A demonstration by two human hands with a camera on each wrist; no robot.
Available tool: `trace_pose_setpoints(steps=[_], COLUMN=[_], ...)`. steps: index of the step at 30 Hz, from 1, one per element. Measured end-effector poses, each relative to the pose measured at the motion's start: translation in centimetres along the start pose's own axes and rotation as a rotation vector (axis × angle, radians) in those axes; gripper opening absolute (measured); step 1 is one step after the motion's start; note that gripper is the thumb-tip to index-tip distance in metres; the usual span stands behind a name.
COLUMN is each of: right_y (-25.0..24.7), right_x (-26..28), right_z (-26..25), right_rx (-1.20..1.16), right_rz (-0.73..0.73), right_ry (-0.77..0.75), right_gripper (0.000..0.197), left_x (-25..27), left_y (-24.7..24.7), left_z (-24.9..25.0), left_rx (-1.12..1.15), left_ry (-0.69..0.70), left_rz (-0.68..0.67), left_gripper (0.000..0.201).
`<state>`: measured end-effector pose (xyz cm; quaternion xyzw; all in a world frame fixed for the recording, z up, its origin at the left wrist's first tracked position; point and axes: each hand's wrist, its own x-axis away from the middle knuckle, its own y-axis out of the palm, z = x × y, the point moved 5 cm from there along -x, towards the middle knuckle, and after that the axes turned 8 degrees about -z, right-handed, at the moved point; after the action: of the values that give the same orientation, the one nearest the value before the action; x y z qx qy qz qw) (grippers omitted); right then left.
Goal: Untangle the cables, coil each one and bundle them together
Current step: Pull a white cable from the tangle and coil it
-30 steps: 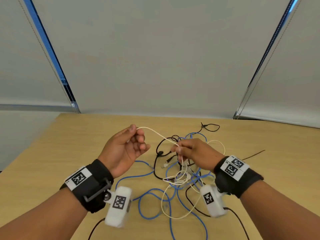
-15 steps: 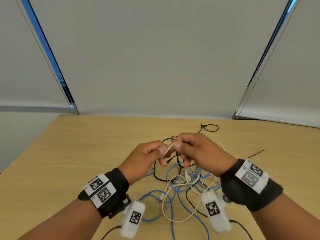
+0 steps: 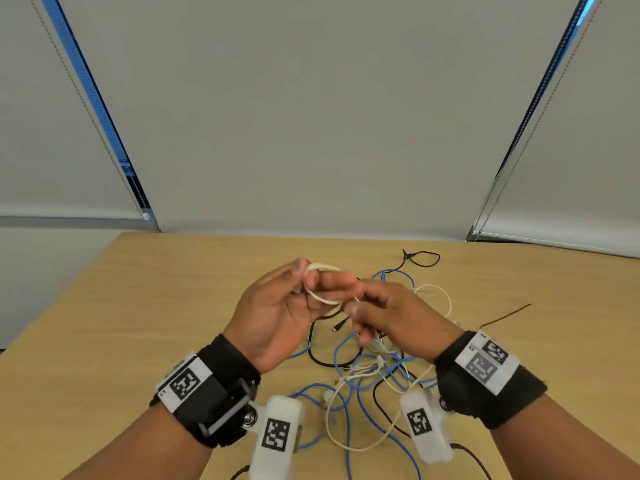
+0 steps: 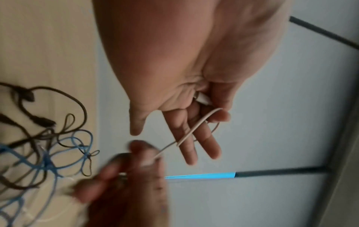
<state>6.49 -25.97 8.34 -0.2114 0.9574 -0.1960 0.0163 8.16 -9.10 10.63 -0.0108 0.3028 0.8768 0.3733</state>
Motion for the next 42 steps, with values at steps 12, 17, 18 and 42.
trace_pose_setpoints(steps=[12, 17, 18, 42], right_y=[2.6, -3.9, -5.0, -7.3], right_x=[2.6, 2.5, 2.4, 2.9], right_z=[-0.9, -2.0, -1.8, 5.5], right_rx=[0.105, 0.145, 0.175, -0.355], right_rz=[-0.119, 0.123, 0.174, 0.215], right_ry=[0.012, -0.035, -0.040, 0.207], right_gripper=[0.020, 0.025, 0.026, 0.016], left_x=[-1.1, -0.4, -0.3, 0.0], left_y=[-4.2, -3.2, -2.6, -9.1], left_z=[0.8, -2.0, -2.1, 1.5], left_rx=[-1.344, -1.188, -1.102, -0.630], left_ry=[-0.047, -0.211, -0.223, -0.122], left_rz=[0.268, 0.032, -0.002, 0.525], left_gripper=[0.022, 0.028, 0.029, 0.037])
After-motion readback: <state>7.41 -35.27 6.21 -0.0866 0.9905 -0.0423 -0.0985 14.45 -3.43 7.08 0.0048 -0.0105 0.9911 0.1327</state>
